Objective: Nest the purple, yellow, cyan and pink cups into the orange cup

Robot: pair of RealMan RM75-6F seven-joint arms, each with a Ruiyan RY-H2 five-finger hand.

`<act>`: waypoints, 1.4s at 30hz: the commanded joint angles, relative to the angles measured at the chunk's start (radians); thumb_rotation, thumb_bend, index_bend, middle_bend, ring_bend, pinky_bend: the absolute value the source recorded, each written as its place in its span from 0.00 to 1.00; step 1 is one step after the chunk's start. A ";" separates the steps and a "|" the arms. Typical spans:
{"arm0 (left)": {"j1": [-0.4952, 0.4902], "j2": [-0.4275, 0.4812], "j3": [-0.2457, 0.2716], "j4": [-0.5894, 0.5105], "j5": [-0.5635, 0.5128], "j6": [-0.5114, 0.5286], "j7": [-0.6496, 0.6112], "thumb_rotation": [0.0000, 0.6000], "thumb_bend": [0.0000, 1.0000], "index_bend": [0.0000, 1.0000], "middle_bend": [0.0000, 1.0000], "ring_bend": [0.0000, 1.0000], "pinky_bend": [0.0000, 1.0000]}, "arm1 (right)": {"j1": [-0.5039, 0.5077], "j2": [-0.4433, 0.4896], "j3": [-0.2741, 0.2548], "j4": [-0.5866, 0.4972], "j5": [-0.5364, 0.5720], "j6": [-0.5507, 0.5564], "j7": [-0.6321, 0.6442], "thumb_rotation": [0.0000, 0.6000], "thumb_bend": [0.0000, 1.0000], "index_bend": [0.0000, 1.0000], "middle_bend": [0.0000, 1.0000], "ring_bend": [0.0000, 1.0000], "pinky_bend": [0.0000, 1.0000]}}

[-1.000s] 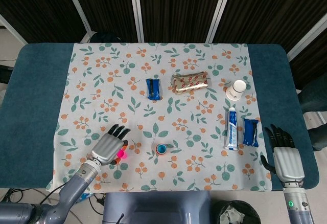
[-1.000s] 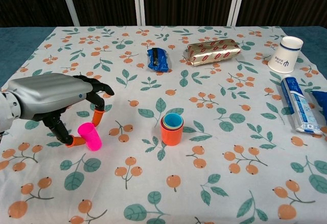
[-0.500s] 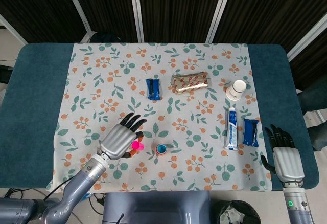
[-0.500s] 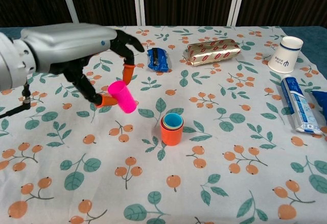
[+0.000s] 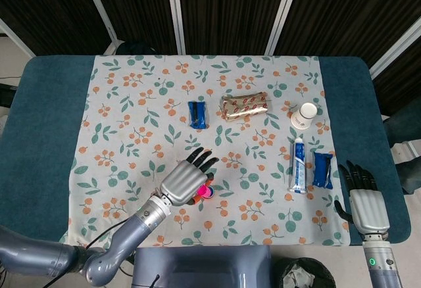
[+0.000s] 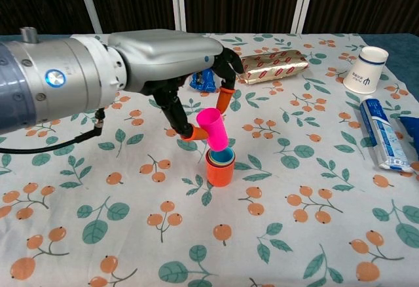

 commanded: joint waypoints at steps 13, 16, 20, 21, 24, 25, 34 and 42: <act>-0.081 -0.129 0.028 0.089 -0.075 0.096 0.143 1.00 0.26 0.52 0.11 0.00 0.01 | -0.006 0.004 0.012 0.004 -0.001 -0.004 0.012 1.00 0.41 0.07 0.00 0.01 0.10; -0.082 -0.130 0.033 0.090 -0.081 0.102 0.146 1.00 0.26 0.52 0.11 0.00 0.01 | -0.007 0.004 0.013 0.004 -0.001 -0.005 0.012 1.00 0.41 0.07 0.00 0.01 0.10; -0.085 -0.131 0.040 0.096 -0.090 0.104 0.144 1.00 0.26 0.52 0.11 0.00 0.01 | -0.008 0.003 0.015 0.004 0.000 -0.007 0.011 1.00 0.41 0.07 0.00 0.01 0.10; -0.085 -0.131 0.040 0.097 -0.091 0.104 0.144 1.00 0.26 0.52 0.11 0.00 0.01 | -0.009 0.003 0.016 0.003 0.000 -0.008 0.012 1.00 0.41 0.07 0.00 0.01 0.10; -0.089 -0.132 0.045 0.102 -0.097 0.102 0.143 1.00 0.25 0.46 0.10 0.00 0.01 | -0.009 0.002 0.017 0.004 0.002 -0.012 0.013 1.00 0.41 0.07 0.00 0.01 0.10; -0.091 -0.131 0.048 0.102 -0.101 0.102 0.146 1.00 0.23 0.43 0.09 0.00 0.01 | -0.009 0.002 0.018 0.005 0.002 -0.013 0.013 1.00 0.41 0.07 0.00 0.01 0.10; -0.106 -0.105 0.057 0.075 -0.132 0.148 0.199 1.00 0.08 0.06 0.01 0.00 0.01 | -0.010 0.000 0.022 0.006 0.000 -0.018 0.012 1.00 0.41 0.07 0.00 0.01 0.10; -0.010 -0.007 0.105 0.000 0.068 0.337 0.148 1.00 0.08 0.05 0.01 0.00 0.01 | -0.012 0.005 0.027 0.007 -0.003 -0.017 0.020 1.00 0.41 0.07 0.00 0.01 0.10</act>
